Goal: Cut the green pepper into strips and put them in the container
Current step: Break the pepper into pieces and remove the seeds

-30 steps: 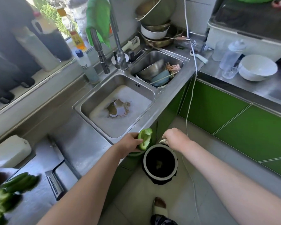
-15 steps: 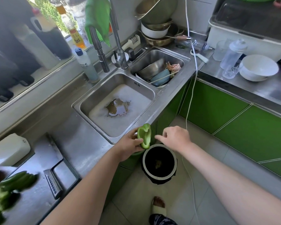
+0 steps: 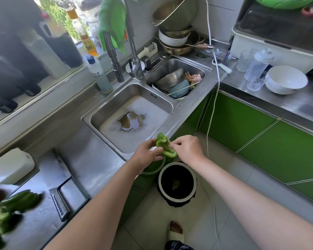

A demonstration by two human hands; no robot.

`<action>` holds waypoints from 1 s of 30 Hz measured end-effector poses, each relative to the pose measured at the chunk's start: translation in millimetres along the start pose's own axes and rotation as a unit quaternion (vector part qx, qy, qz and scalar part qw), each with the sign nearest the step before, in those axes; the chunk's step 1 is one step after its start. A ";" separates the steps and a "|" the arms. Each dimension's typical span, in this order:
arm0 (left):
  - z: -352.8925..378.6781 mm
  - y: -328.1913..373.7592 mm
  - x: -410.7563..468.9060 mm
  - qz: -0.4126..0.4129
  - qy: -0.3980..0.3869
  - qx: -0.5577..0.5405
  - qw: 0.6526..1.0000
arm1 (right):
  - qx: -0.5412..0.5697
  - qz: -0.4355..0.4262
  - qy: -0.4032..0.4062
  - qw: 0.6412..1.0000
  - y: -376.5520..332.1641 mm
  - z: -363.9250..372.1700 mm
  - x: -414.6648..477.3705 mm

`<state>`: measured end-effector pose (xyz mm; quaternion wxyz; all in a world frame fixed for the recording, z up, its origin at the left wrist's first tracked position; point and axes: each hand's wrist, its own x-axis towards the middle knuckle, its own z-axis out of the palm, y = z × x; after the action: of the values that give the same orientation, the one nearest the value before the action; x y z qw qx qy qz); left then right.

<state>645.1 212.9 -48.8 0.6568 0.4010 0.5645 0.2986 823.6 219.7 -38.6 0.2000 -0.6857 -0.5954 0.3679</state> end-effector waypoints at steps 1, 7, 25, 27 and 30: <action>0.3 0.7 -0.1 0.005 0.000 -0.010 1.000 | 0.002 -0.003 0.012 1.000 -2.0 -1.6 -1.0; -3.4 -4.0 -0.4 0.000 0.023 -0.072 0.997 | 0.065 0.038 0.013 0.997 2.8 -2.5 -0.4; -21.2 -0.5 -12.4 -0.030 -0.003 -0.092 0.995 | 0.097 0.048 -0.139 0.984 -16.6 5.8 1.4; -36.6 1.3 -20.0 -0.029 0.015 -0.101 0.994 | 0.099 0.042 -0.161 0.981 -32.8 16.4 1.9; -70.1 1.1 -38.1 -0.024 0.071 -0.104 0.992 | 0.082 0.030 -0.193 0.977 -65.7 42.7 2.3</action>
<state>569.4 194.6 -31.7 0.6603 0.2941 0.5852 0.3675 748.0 228.8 -20.1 0.1256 -0.6010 -0.5695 0.5465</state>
